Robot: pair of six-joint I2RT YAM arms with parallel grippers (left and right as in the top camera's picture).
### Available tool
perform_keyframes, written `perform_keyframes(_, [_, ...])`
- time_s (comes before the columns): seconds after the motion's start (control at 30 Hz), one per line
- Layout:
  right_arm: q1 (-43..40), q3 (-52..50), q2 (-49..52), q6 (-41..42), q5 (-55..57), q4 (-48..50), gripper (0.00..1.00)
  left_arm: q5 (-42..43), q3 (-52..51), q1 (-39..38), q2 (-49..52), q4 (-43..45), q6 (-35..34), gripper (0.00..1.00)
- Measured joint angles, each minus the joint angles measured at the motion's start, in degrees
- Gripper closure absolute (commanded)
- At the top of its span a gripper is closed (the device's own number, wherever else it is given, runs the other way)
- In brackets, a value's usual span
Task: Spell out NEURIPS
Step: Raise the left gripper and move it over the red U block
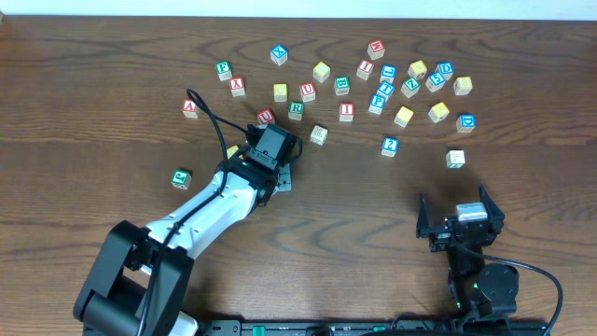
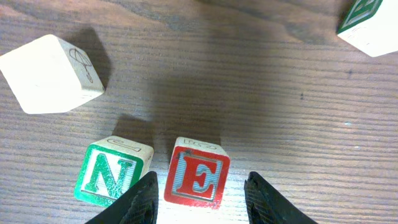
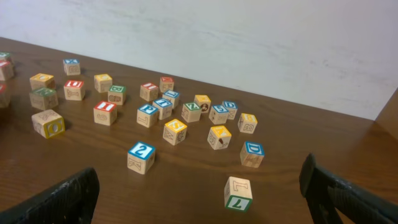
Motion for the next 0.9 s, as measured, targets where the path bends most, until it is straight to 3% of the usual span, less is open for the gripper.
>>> perform_keyframes(0.23, [0.0,0.0,0.0,0.0,0.0,0.0,0.01,-0.04,0.46,0.0,-2.38,-0.33,1.09,0.54])
perform_keyframes(0.53, [0.0,0.0,0.0,0.0,0.0,0.0,0.01,-1.99,10.62,0.0,-5.86,-10.03,3.06,0.52])
perform_keyframes(0.9, [0.0,0.0,0.0,0.0,0.0,0.0,0.01,-6.08,16.15,0.02,-5.88,-8.83,2.14,0.48])
